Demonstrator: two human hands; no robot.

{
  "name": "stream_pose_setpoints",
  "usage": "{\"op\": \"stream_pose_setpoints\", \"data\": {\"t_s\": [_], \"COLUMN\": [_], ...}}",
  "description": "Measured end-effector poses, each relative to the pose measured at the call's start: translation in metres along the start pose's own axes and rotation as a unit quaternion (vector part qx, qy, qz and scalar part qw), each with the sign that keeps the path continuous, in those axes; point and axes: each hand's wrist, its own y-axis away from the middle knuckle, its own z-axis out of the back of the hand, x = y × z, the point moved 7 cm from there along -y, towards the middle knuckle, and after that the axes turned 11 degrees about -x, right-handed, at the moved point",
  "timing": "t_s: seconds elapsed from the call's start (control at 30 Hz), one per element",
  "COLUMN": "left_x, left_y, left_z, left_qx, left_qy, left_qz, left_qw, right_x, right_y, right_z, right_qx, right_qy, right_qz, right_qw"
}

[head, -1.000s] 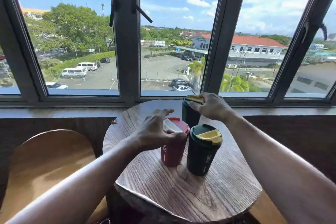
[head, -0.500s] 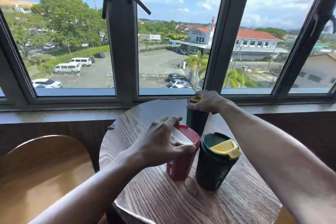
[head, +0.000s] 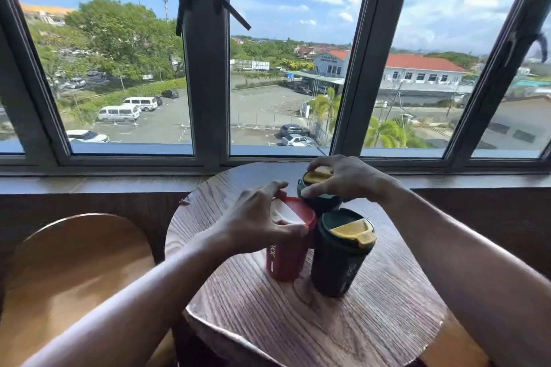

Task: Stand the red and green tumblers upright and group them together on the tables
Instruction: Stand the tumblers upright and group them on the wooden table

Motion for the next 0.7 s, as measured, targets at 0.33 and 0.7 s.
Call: {"op": "stream_pose_setpoints", "data": {"t_s": [0.33, 0.7], "left_x": [0.003, 0.014], "left_y": [0.004, 0.018], "left_z": [-0.001, -0.006], "left_qx": [-0.015, -0.020], "left_qy": [0.013, 0.007], "left_qz": [0.023, 0.058], "left_qw": [1.000, 0.998], "right_x": [-0.003, -0.034], "right_y": [0.019, 0.093], "right_z": [-0.010, 0.022], "right_qx": [-0.006, -0.040], "right_qy": [0.051, -0.026], "right_qz": [0.042, -0.021], "right_qw": [0.998, 0.999]}}
